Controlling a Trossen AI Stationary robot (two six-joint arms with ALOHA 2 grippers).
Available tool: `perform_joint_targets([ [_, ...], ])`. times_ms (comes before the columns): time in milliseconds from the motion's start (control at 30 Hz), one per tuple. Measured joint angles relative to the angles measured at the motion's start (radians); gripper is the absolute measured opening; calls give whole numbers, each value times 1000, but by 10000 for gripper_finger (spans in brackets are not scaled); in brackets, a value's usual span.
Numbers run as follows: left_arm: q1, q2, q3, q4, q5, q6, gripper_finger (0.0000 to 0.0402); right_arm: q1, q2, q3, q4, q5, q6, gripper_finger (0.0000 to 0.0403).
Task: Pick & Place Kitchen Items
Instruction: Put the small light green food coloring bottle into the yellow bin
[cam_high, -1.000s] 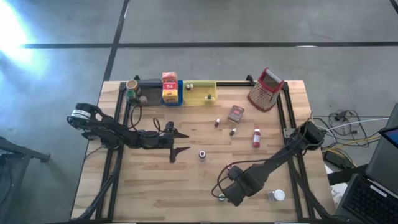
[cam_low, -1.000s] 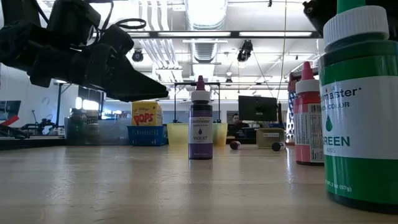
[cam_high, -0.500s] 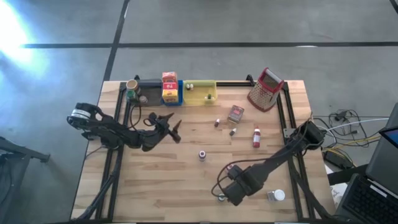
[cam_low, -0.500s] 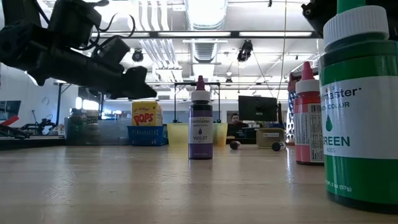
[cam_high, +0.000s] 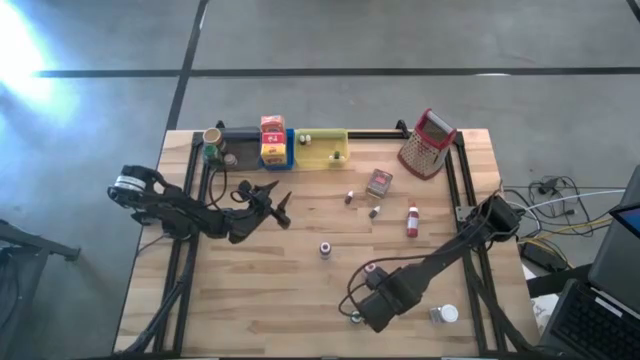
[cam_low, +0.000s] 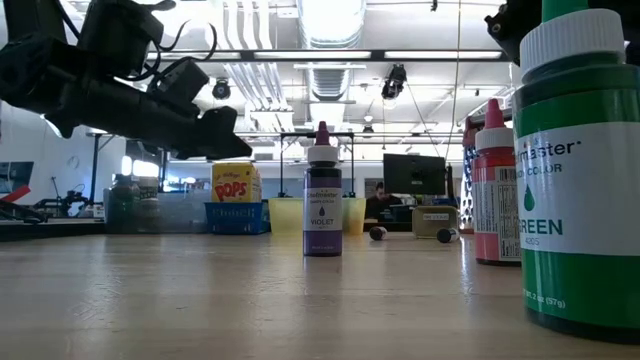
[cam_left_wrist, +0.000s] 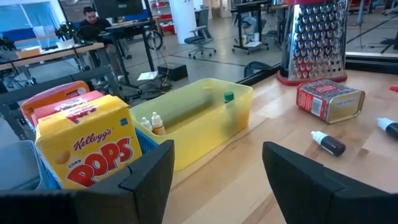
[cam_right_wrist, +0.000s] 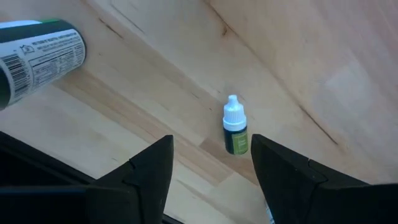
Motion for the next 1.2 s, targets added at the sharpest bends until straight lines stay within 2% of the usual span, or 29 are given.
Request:
perform_joint_targets([
  [400, 0, 0, 0, 0, 0, 0, 250, -28, 0, -32, -1, -51, -32, 199],
  [833, 0, 0, 0, 0, 0, 0, 250, -47, 0, -101, 57, -121, -69, 215],
  [1200, 0, 0, 0, 0, 0, 0, 250, -83, 0, -111, 65, -153, -178, 198],
])
